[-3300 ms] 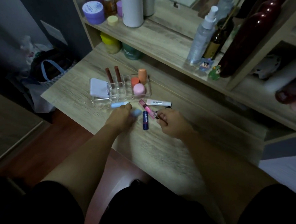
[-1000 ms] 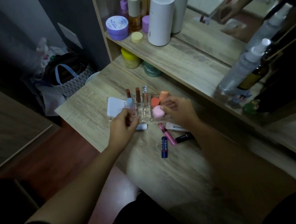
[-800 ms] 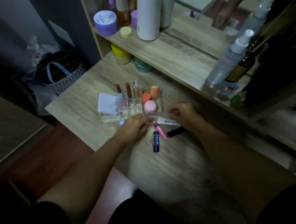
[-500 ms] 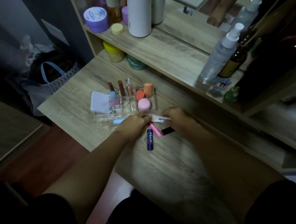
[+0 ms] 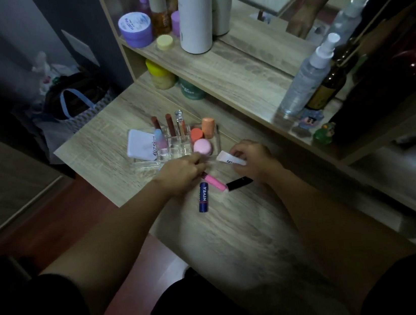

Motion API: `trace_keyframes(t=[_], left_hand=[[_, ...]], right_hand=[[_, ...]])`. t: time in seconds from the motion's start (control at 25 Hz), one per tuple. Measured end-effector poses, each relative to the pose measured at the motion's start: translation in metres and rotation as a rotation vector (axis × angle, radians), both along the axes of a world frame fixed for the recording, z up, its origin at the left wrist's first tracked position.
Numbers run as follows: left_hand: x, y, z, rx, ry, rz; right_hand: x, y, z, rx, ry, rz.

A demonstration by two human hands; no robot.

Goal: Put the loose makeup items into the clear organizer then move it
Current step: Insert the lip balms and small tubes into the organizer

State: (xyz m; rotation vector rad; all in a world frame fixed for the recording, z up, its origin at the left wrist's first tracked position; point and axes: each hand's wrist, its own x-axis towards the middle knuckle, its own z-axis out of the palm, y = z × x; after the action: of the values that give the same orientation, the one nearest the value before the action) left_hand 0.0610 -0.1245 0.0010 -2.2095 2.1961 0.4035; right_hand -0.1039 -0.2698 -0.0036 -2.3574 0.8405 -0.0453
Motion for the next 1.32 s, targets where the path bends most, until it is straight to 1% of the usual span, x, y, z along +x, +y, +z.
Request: trace_keyframes(t=[0.08,0.2,0.28,0.36,0.4,0.48,0.56,0.64,0.8,1.0,1.08,1.24,1.32], left_hand=[[0.011,0.006,0.015,-0.050,0.075,0.034],[0.033,0.021,0.035,-0.057,0.255,0.112],[0.043,0.035,0.044,-0.072,0.388,0.270],[0.050,0.044,0.050,-0.185,0.512,0.459],[0.052,0.047,0.052,-0.260,0.535,0.518],[0.056,0.049,0.055,-0.374,0.479,0.540],[0.058,0.046,0.057,-0.420,0.356,0.503],[0.059,0.041,0.057,-0.415,0.259,0.450],[0.054,0.029,0.054,-0.352,0.145,0.394],[0.057,0.015,0.047,-0.246,0.099,0.393],[0.058,0.012,0.045,-0.212,0.100,0.377],[0.060,0.009,0.045,-0.253,0.137,0.399],[0.063,0.007,0.046,-0.259,0.109,0.415]], right_hand=[[-0.002,0.001,0.006,0.044,-0.122,-0.114],[0.009,0.009,0.017,0.202,-0.340,-0.286],[0.021,0.016,0.022,0.270,-0.416,-0.344],[0.034,0.024,0.023,0.279,-0.452,-0.372],[0.040,0.028,0.023,0.282,-0.463,-0.384],[0.053,0.035,0.022,0.318,-0.484,-0.417],[0.065,0.039,0.021,0.368,-0.518,-0.432],[0.074,0.042,0.018,0.389,-0.514,-0.427],[0.088,0.045,0.012,0.391,-0.482,-0.399],[0.103,0.046,0.008,0.407,-0.500,-0.352],[0.107,0.045,0.007,0.373,-0.495,-0.337],[0.109,0.041,0.004,0.319,-0.467,-0.299],[0.109,0.040,0.003,0.288,-0.467,-0.292]])
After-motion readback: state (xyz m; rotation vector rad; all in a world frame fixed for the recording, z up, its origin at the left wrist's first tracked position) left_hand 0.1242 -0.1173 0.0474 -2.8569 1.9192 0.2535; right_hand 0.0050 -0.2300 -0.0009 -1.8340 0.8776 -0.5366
